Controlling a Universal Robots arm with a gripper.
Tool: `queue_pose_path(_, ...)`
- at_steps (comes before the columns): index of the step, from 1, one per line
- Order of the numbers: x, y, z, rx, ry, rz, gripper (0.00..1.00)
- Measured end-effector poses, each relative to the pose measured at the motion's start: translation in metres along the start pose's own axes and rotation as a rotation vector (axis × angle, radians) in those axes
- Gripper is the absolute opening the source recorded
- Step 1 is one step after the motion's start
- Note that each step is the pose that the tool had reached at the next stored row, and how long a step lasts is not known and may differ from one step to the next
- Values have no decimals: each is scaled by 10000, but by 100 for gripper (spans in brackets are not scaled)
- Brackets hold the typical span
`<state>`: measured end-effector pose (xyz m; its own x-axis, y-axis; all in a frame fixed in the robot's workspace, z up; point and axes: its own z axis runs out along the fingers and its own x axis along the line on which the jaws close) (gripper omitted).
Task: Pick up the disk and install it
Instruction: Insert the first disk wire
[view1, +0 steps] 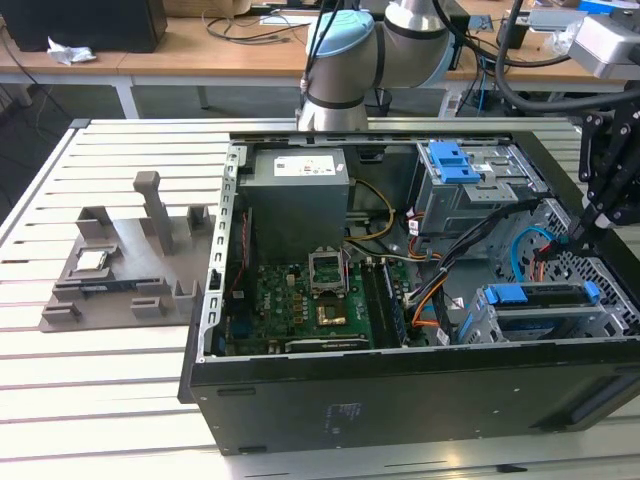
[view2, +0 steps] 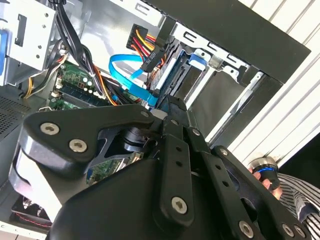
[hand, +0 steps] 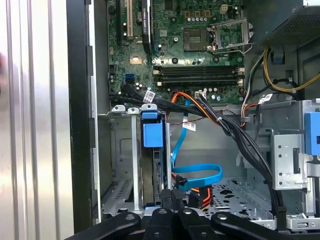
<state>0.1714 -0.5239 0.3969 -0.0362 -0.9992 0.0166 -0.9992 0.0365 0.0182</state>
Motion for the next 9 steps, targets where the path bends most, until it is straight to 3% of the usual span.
queue_pose_path(2,0,0,0,0,5,0,11)
queue_pose_path(6,0,0,0,1,10,0,30)
queue_pose_path(8,-5,-1,1,1,13,0,30)
queue_pose_path(9,-69,-22,15,3,74,1,30)
